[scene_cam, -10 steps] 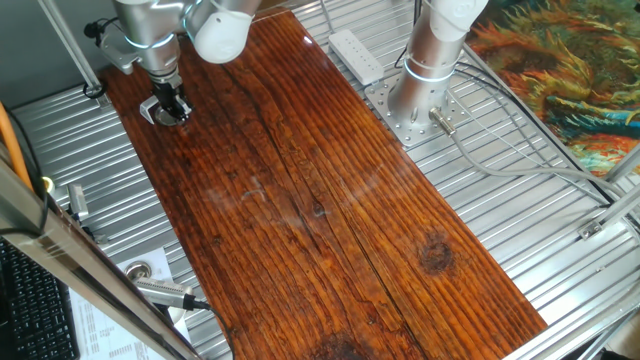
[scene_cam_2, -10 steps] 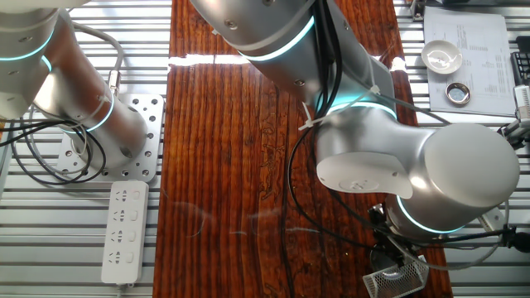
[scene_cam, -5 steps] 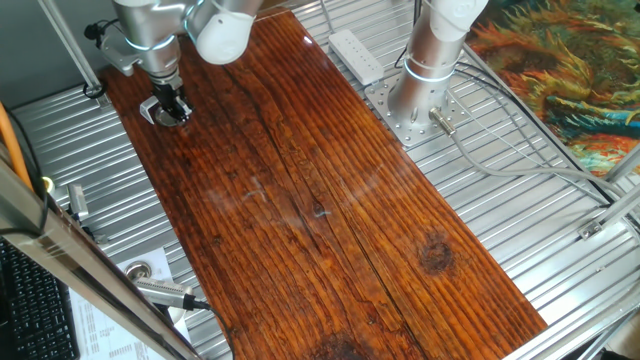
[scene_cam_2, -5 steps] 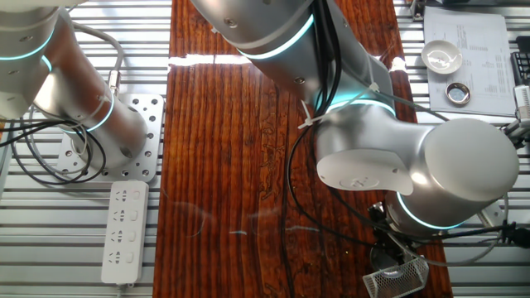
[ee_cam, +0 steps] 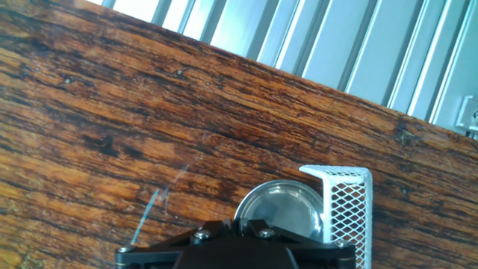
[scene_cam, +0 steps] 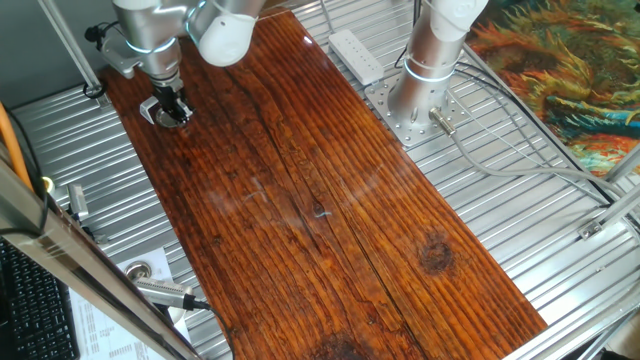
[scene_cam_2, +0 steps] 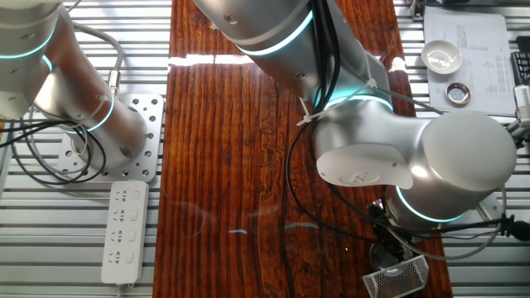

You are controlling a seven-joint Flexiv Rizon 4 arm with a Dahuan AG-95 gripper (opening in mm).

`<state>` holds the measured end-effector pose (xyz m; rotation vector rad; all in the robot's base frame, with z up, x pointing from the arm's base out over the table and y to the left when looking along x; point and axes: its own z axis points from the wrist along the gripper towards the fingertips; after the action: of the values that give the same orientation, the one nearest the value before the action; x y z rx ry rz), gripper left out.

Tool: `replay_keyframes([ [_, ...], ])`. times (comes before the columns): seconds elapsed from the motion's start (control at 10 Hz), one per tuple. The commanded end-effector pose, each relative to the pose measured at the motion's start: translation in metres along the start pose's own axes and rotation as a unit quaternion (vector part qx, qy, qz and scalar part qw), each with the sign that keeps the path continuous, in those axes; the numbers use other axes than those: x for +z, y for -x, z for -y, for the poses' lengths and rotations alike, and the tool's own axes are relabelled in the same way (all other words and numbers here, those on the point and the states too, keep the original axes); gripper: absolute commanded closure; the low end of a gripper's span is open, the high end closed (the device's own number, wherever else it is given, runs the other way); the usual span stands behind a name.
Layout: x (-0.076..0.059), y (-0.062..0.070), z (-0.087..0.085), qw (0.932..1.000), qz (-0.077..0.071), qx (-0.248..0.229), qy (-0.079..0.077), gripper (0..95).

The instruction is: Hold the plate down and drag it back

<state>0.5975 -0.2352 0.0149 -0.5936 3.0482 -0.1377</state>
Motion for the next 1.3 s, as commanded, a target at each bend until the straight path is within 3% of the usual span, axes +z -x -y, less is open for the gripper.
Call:
replay_keyframes([
  [0.1,0.0004,0.0021,-0.0004,1.0,0.0,-0.001,0.007,95.0],
  [0.5,0.0,0.0033,-0.0016,0.9998,-0.002,0.005,0.017,95.0],
  [1.3,-0.0016,0.0067,-0.0017,0.9999,-0.002,0.001,0.015,95.0],
])
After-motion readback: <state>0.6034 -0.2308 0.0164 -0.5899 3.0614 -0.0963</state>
